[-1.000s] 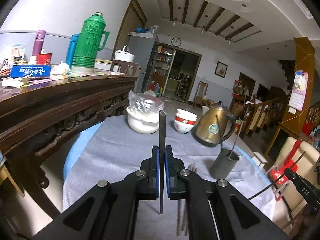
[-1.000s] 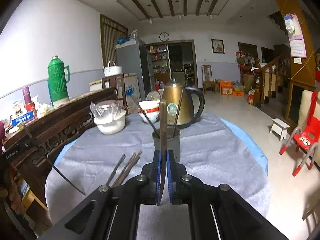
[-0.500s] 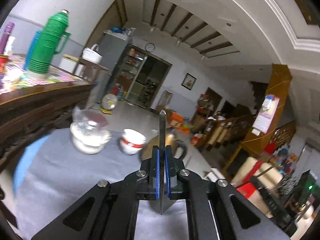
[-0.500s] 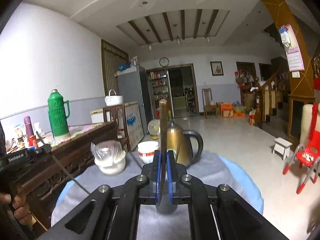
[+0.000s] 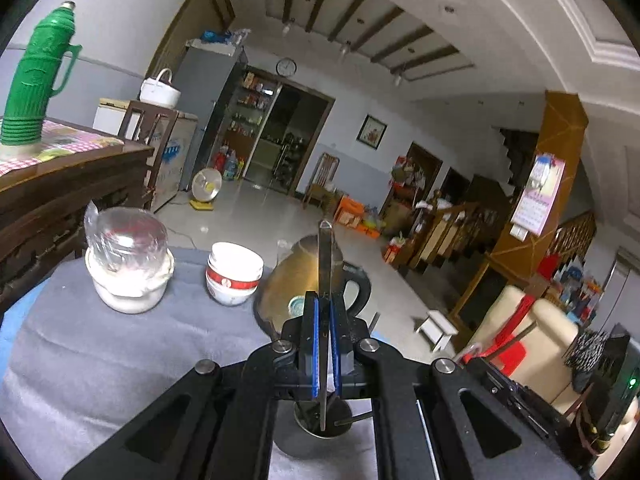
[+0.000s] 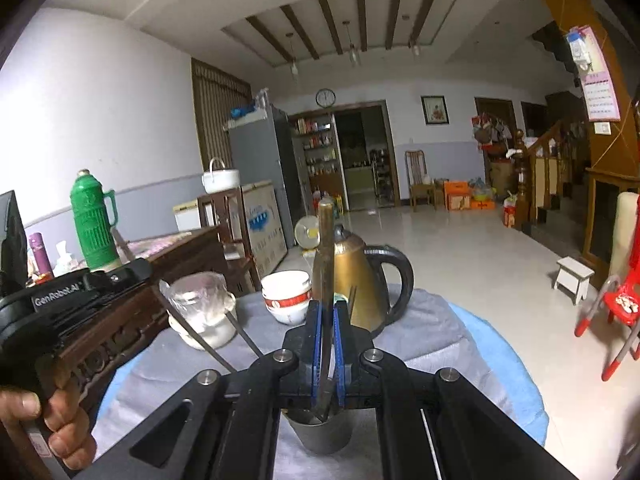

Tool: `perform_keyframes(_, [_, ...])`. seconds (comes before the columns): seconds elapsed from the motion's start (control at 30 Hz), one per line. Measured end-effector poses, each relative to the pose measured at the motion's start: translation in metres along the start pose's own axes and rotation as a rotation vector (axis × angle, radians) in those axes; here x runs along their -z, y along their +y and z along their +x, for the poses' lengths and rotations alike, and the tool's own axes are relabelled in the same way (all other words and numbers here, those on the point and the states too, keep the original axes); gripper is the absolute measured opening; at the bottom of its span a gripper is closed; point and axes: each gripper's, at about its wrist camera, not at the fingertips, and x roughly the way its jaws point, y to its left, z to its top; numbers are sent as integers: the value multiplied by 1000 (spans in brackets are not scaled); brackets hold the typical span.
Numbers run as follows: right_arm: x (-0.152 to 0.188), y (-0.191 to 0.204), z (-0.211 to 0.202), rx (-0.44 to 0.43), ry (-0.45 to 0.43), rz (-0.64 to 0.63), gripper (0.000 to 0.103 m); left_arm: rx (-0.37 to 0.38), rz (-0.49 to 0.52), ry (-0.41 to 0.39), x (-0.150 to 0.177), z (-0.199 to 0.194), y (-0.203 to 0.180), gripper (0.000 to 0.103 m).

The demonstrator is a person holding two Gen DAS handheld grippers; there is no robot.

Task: Organize utensils
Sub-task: 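Lower both held chopsticks into the grey cup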

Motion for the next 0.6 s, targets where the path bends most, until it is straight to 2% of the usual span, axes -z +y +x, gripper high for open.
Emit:
perform_keyframes(0.2, [12, -8, 30, -1, 64, 0, 6, -18, 3, 64, 11, 29, 6, 5])
perform_keyframes(0.6, [22, -13, 66, -13, 167, 33, 8, -37, 7, 143, 19, 49, 11, 6])
